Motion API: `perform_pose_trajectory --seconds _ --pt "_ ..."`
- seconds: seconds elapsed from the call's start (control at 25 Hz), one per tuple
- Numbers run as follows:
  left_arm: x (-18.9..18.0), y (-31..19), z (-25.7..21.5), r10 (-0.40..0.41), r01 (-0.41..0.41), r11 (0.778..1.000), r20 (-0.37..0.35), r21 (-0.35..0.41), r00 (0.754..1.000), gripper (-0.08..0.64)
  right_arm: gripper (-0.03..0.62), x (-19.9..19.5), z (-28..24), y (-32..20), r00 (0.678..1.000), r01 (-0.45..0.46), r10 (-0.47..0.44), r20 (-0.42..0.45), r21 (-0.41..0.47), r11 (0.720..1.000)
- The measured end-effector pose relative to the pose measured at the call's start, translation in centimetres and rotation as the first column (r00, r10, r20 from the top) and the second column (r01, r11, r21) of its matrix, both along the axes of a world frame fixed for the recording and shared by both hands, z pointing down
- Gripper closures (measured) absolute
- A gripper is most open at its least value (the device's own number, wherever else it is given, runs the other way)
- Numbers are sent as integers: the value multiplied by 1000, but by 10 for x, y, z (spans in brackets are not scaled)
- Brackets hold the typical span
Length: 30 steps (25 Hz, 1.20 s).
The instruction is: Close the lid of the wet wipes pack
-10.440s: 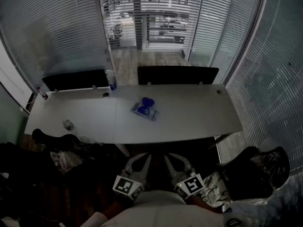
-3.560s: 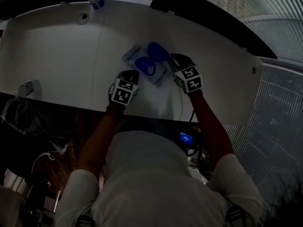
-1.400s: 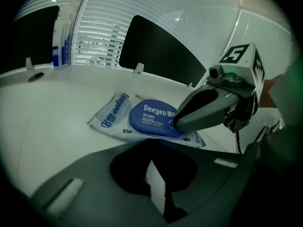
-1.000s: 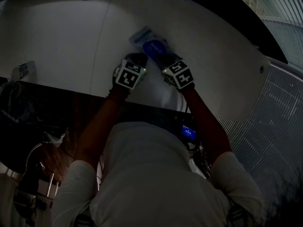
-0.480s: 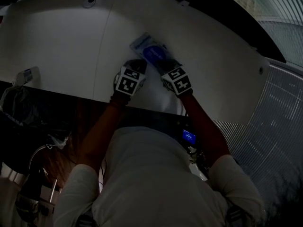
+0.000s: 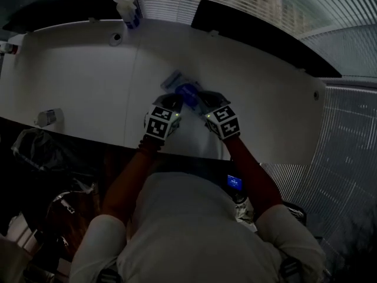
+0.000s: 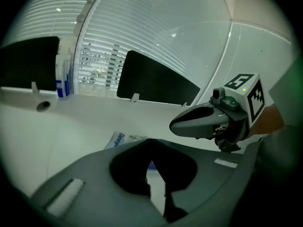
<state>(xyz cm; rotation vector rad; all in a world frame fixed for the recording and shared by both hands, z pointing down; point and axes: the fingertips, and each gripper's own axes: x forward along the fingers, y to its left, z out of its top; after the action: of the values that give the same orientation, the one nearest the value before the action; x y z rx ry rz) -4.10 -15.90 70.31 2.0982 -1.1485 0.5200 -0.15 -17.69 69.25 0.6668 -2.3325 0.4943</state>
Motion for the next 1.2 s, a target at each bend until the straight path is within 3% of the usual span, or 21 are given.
perform_pose_trajectory --seconds 0.2,0.52,0.72,0.96,1.2 --pt "14 0 -54 17 -15 997 -16 78 1000 557 591 14 -51 2 998 -52 49 45 70 996" --pt "40 4 -130 68 -59 974 -34 219 997 557 591 27 -127 9 973 -161 131 189 154 975" --pt "53 21 -169 118 -107 946 -16 307 993 557 591 32 -176 26 942 -225 168 291 175 958" --pt "56 40 -222 100 -66 921 -68 385 993 557 591 42 -234 48 922 -257 152 357 268 929" --pt "65 62 -282 120 -48 869 -116 492 986 557 591 49 -295 76 887 -299 131 442 336 893"
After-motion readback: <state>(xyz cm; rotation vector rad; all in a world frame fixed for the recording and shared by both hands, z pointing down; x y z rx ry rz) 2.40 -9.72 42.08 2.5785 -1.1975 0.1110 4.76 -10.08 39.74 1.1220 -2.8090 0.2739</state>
